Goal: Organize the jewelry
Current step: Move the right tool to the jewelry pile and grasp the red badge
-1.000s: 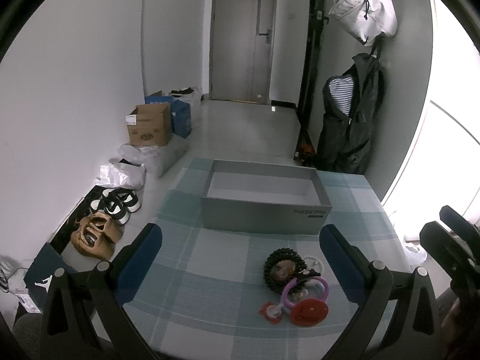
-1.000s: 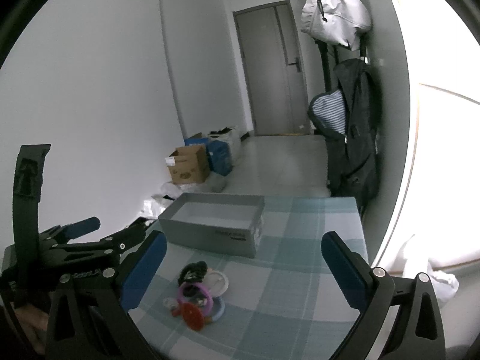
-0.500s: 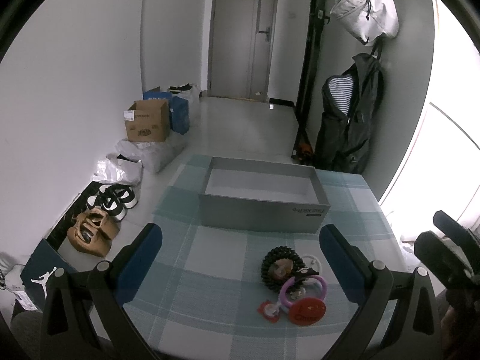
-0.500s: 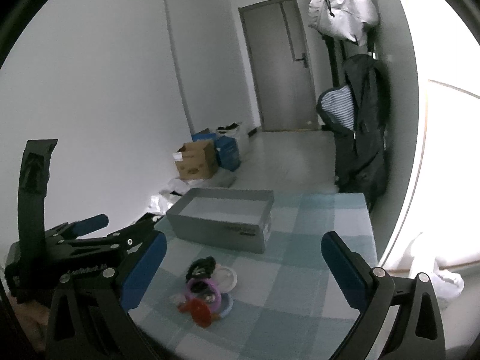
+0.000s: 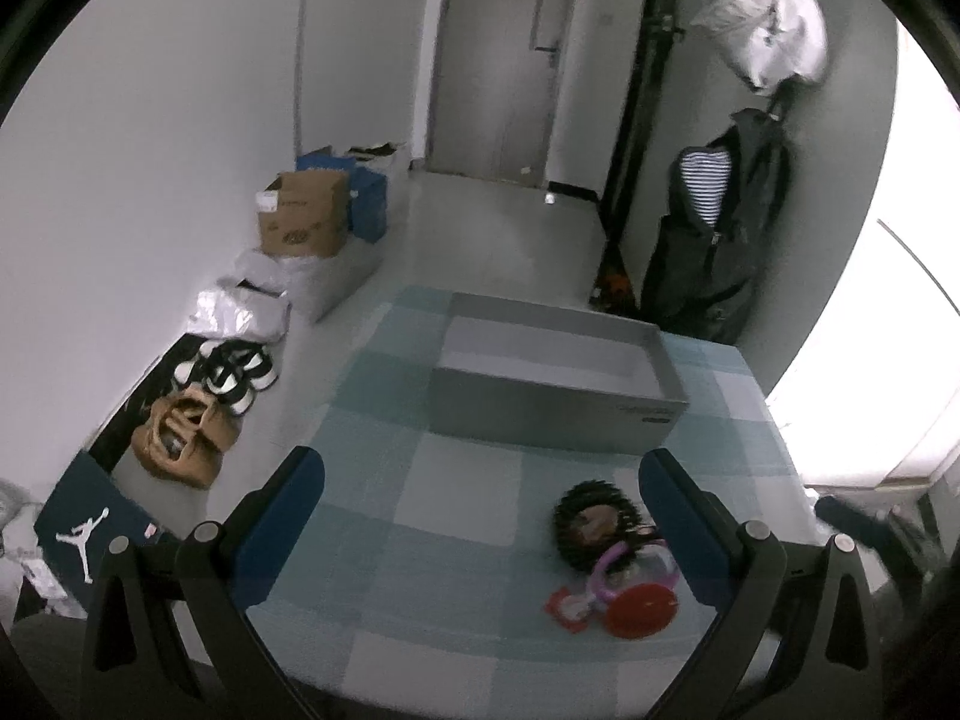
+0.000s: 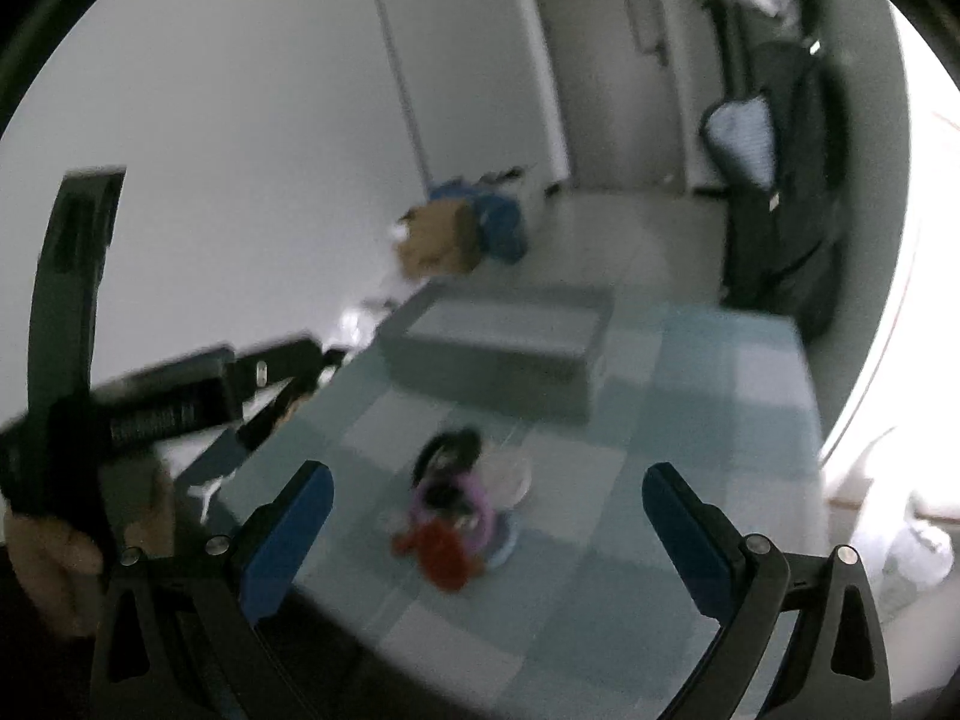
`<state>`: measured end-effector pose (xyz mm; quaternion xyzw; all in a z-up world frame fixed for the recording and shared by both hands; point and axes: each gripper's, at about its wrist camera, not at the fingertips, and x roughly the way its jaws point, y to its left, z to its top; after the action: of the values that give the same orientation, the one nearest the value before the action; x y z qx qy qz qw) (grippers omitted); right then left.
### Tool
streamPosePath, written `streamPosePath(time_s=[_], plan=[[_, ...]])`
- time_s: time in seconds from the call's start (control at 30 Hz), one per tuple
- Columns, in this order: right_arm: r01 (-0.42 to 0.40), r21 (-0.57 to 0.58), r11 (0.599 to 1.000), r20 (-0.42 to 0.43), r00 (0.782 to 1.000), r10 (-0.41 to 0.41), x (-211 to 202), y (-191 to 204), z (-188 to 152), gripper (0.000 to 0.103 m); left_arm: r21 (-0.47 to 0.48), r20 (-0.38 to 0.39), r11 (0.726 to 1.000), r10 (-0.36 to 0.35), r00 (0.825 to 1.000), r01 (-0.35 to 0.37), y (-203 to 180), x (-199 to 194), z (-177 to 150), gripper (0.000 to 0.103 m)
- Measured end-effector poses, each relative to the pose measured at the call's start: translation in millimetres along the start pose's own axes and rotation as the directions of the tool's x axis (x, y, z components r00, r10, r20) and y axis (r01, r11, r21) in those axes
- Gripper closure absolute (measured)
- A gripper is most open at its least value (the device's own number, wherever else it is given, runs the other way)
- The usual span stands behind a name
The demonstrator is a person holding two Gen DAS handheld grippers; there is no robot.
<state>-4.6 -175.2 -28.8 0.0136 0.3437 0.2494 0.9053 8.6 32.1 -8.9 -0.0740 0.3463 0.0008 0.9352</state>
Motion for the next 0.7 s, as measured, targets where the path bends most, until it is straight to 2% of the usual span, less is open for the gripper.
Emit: streamPosePath(time_s=[0.07,0.13,0.27,0.57,0.63,0.7], plan=[[-0.018,0.001,1.0,-0.046,0.999,0.018,8.4,4.0,-6.9,0.003,-0.022,-0.023,1.0,0.016,1.0,-0.017,9.0,4.6,0.4,0.001],[-0.051,-0.001,0.999,-0.122,0.991,0.051,21.3,9.4,-15.4,0.013,-0.057,-0.048,0.998,0.02,0.999,-0.023,19.3,10.3,1.1,0.001],[-0.048,0.006,0.999,-0.208,0.977,0.048,39.6,14.2,-29.2,0.025,-0.092,-0.066,0.995,0.028,0.997,-0.034,29.3,15.5,1.7,0.001],[-0.044,0.043,0.998,-0.271,0.961,0.054,58.6,9.1,-34.2,0.053,-0.061,-0.102,0.998,0.026,0.994,-0.032,25.3,23.4,0.2,0.001],[-0.036,0.051,0.998,-0.282,0.958,0.049,58.0,7.2,-33.3,0.062,-0.057,-0.111,0.998,0.021,0.994,-0.028,27.1,25.3,0.5,0.001],[-0.025,0.053,0.998,-0.289,0.957,0.039,58.2,5.6,-33.2,0.065,-0.055,-0.119,0.998,0.023,0.993,-0.03,28.3,26.8,0.5,0.001]])
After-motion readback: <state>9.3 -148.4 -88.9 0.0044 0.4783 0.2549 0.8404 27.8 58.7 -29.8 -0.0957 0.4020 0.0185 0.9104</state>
